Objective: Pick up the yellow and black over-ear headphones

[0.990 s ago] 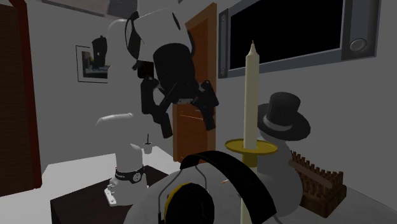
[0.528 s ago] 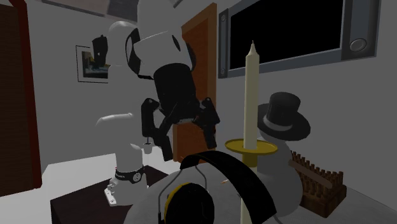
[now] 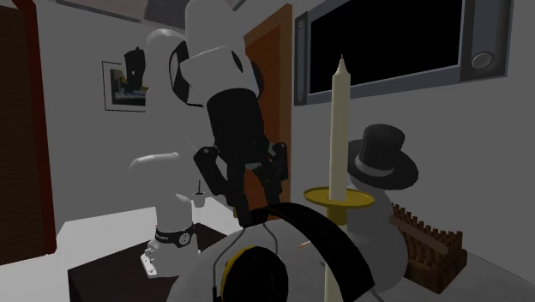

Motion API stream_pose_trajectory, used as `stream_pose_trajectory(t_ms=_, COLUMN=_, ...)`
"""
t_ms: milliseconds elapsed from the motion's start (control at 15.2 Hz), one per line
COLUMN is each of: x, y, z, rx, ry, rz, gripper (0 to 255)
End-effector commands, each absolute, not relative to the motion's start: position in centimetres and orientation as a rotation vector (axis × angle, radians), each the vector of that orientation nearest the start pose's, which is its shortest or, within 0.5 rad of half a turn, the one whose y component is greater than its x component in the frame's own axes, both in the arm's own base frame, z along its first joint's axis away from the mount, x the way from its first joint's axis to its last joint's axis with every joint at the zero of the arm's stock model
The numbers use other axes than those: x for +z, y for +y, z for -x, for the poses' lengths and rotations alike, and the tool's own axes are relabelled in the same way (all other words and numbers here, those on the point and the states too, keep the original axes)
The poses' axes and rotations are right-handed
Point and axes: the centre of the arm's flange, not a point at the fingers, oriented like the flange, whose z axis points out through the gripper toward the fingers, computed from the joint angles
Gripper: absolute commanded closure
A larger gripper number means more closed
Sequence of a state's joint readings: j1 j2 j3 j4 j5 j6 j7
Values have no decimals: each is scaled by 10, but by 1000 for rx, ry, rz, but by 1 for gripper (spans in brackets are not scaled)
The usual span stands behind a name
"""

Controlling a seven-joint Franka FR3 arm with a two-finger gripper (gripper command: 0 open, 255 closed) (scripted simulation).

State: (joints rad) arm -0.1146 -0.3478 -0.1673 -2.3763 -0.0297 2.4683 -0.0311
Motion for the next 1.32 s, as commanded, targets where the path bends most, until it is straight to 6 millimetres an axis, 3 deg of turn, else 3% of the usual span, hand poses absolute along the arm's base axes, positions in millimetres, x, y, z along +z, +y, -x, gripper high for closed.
stream_pose_trajectory(t_ms=0, x=499, y=-137, z=-457, rx=-682, ry=361, rz=3080, gripper=255)
stream_pose_trajectory(t_ms=132, x=500, y=-137, z=-457, rx=-682, ry=361, rz=3080, gripper=255)
stream_pose_trajectory(t_ms=1122, x=579, y=-137, z=-457, rx=-682, ry=361, rz=3080, gripper=255)
stream_pose_trajectory(t_ms=1254, x=580, y=-137, z=-457, rx=-682, ry=361, rz=3080, gripper=255)
